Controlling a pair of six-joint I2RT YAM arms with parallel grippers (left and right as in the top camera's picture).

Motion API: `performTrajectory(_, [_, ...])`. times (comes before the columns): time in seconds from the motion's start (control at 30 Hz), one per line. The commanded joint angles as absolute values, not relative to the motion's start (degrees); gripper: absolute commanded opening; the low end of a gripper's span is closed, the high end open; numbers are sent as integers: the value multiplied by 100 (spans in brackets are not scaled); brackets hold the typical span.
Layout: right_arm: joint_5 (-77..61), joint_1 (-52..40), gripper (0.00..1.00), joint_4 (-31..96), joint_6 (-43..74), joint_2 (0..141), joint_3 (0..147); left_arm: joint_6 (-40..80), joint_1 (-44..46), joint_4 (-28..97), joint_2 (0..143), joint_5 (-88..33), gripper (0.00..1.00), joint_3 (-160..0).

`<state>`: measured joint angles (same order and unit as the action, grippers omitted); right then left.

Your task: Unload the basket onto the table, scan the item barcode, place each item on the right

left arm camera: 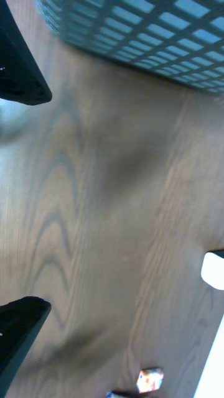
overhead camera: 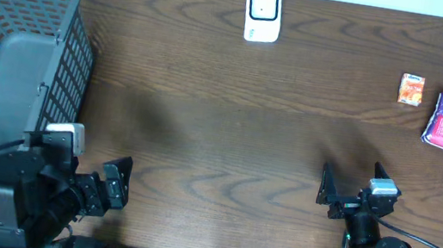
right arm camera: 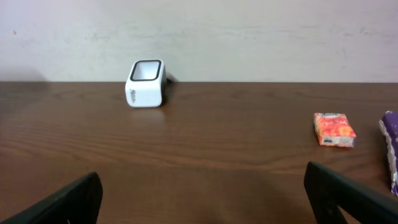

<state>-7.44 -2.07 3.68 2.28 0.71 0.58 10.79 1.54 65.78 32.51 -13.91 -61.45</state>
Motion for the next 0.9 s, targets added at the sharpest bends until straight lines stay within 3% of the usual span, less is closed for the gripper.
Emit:
performTrajectory(0.0, [-672, -261, 99, 377, 185, 32, 30, 701, 130, 6180, 2777, -1352, 98, -5603])
performTrajectory(0.3, [-672, -261, 99, 377, 185, 32, 30, 451, 130, 3706, 1037, -1522, 98, -3579])
performTrajectory(0.57, [-672, -261, 99, 377, 185, 32, 30, 451, 130, 1837, 390, -1520, 98, -2379])
performTrajectory(0.87, [-672, -261, 99, 377, 185, 32, 30, 454, -3, 819, 10, -1518, 98, -1490])
